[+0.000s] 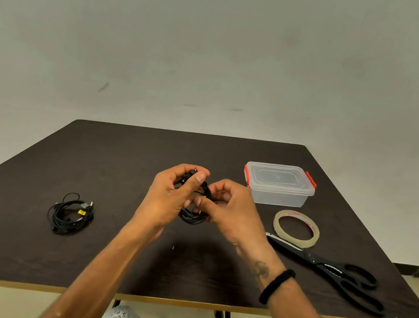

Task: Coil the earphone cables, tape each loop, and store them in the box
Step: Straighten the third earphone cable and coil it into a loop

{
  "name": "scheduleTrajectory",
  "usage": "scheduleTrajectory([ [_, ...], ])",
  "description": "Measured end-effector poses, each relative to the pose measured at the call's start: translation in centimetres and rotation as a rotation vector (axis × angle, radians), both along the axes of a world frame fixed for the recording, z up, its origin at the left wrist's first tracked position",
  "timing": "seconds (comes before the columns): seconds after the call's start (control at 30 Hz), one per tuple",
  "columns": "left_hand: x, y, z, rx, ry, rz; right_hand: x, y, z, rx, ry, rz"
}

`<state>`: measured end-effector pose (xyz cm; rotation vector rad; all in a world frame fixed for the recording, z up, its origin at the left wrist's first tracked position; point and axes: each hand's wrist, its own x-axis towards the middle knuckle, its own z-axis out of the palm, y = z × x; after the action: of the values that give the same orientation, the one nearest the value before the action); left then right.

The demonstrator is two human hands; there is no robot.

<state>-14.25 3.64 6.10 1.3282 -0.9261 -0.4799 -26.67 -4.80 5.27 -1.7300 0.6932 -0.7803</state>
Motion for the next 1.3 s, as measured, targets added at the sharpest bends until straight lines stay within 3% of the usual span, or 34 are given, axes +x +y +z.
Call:
scheduleTrajectory([
  [0.23, -0.7, -0.1, -0.1, 0.026, -0.053, 0.034, -0.1, 0.8, -0.1, 0.081, -0.077, 0.018],
  [0.4, -1.1, -0.1, -0.2, 0.014, 0.028, 0.029, -0.2, 0.3, -0.8, -0.083, -0.03, 0.013],
  [0.5, -0.8, -0.3, 0.2, 0.02, 0.151, 0.002, -0.7, 0.2, -0.6, 0.138, -0.184, 0.042],
  [0.7, 0.0, -0.7, 0.2, 0.054, 0.175, 0.018, -1.5, -0.5, 0.0, 0.809, -0.435, 0.241],
  [0.8, 0.9, -0.6, 0.0, 0.069, 0.307, 0.002, -1.9, -1.4, -0.2, 0.963, -0.462, 0.259],
  [0.87, 1.5, -0.3, -0.2, 0.132, 0.334, -0.044, -2.1, -1.8, -0.5, 0.896, -0.397, 0.242],
  [1.03, 2.9, 0.3, -1.7, 0.317, 0.105, -0.068, -2.7, -2.1, -0.8, 0.34, -0.102, 0.028],
  [1.17, 3.2, -0.9, -2.9, 0.434, 0.022, -0.044, -2.2, -1.7, -1.9, 0.055, 0.119, -0.09],
  [1.2, 3.3, -1.4, -3.2, 0.477, -0.03, -0.03, -2.0, -1.6, -2.4, 0.002, 0.183, -0.104],
  [1.3, 3.7, -2.3, -3.3, 0.609, -0.438, 0.077, -1.6, -1.3, -3.0, -0.184, 0.356, -0.142],
])
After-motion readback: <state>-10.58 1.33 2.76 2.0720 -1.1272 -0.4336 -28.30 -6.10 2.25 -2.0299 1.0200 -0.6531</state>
